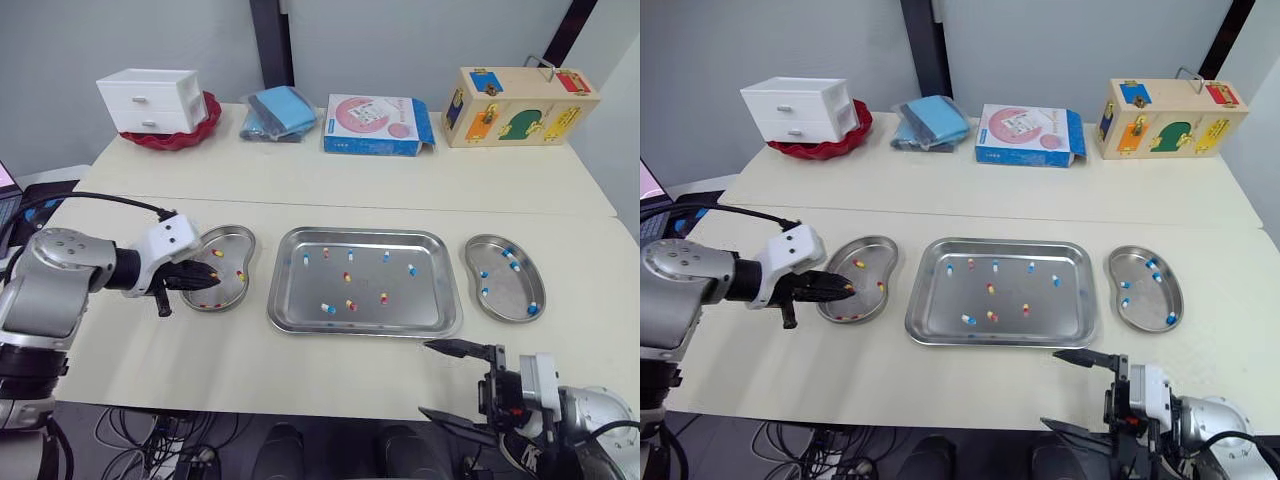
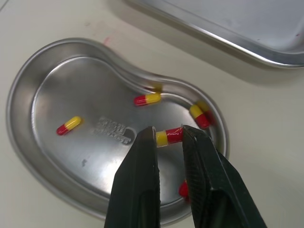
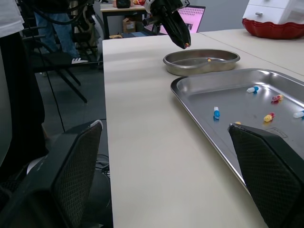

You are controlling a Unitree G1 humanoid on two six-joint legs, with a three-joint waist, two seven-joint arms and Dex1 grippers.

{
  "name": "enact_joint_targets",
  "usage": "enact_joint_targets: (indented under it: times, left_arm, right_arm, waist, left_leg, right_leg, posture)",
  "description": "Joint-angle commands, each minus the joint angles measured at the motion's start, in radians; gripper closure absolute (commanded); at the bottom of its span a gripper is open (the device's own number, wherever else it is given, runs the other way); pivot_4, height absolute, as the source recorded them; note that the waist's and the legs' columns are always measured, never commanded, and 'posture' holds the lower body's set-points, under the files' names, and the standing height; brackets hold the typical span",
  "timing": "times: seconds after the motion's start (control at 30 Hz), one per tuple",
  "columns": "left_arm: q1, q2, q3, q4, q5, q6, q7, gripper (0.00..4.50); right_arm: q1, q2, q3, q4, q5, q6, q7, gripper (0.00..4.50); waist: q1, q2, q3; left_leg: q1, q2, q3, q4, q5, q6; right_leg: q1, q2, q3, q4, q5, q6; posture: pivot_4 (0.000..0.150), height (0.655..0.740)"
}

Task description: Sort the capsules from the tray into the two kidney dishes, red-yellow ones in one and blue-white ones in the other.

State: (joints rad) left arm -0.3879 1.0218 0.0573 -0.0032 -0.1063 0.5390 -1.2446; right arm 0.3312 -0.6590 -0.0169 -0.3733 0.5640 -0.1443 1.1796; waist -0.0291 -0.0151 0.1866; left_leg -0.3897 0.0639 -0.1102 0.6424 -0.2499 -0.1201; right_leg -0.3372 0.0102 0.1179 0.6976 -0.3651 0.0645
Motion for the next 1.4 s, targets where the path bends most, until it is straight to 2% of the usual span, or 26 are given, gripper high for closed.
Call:
enact_joint_targets:
  times: [0.03, 0.3, 0.4, 0.57, 0.73, 1.13, 1.4]
  left_arm:
    - [0.014, 0.002, 0.039, -0.039, -0.031, 0.008, 0.041, 3.93]
    - [0.022, 0.001, 0.016, -0.04, -0.053, 0.008, 0.08, 3.93]
    - [0.022, 0.003, 0.009, -0.035, -0.057, 0.007, 0.087, 3.18]
    - [0.015, 0.003, -0.004, -0.036, -0.06, 0.006, 0.087, 1.55]
    - [0.003, 0.003, -0.015, -0.034, -0.064, 0.008, 0.084, 0.17]
    - [-0.01, 0.0, -0.019, -0.03, -0.073, 0.011, 0.08, 0.08]
    - [0.078, 0.012, 0.128, -0.058, -0.193, 0.049, 0.076, 0.08]
  right_arm:
    - [-0.024, 0.004, -0.011, 0.002, 0.026, 0.009, 0.014, 0.0]
    - [-0.019, 0.024, -0.015, -0.008, 0.033, 0.025, 0.005, 0.0]
    - [-0.02, 0.026, -0.018, -0.009, 0.032, 0.028, 0.002, 0.0]
    - [-0.029, 0.027, -0.028, -0.005, 0.03, 0.03, -0.002, 0.0]
    - [-0.03, 0.028, -0.032, -0.002, 0.026, 0.025, -0.003, 0.0]
    - [-0.02, 0.024, -0.05, -0.012, 0.026, 0.036, -0.018, 0.0]
    - [0.05, -0.082, -0.218, -0.092, 0.087, 0.233, -0.115, 0.0]
  waist:
    - [-0.001, 0.0, 0.0]
    - [-0.001, 0.0, 0.0]
    - [-0.002, 0.0, 0.0]
    - [-0.003, 0.0, 0.0]
    - [-0.003, 0.0, 0.0]
    - [-0.003, 0.0, 0.0]
    - [-0.002, 0.001, 0.0]
  left_leg:
    - [0.0, 0.0, 0.0, 0.0, 0.0, 0.0]
    - [0.0, 0.0, 0.0, 0.0, 0.0, 0.0]
    - [0.0, 0.0, 0.0, 0.0, 0.0, 0.0]
    - [0.0, 0.0, 0.0, 0.0, 0.0, 0.0]
    - [0.0, 0.0, 0.0, 0.0, 0.0, 0.0]
    - [0.0, 0.0, 0.0, 0.0, 0.0, 0.0]
    - [0.0, 0.0, 0.001, 0.0, 0.0, 0.0]
  right_leg:
    - [0.0, 0.0, 0.0, 0.0, 0.0, 0.0]
    - [0.0, 0.0, 0.0, 0.0, 0.0, 0.0]
    - [0.0, 0.0, 0.0, 0.0, 0.0, 0.0]
    - [0.0, 0.0, 0.0, 0.0, 0.0, 0.0]
    - [0.0, 0.0, 0.0, 0.0, 0.0, 0.0]
    - [0.0, 0.0, 0.0, 0.0, 0.0, 0.0]
    - [-0.001, 0.0, 0.001, 0.0, 0.0, 0.0]
  posture:
    - [0.15, 0.74]
    - [0.15, 0.74]
    - [0.15, 0.74]
    - [0.15, 0.74]
    - [0.15, 0.74]
    - [0.15, 0.74]
    - [0.15, 0.74]
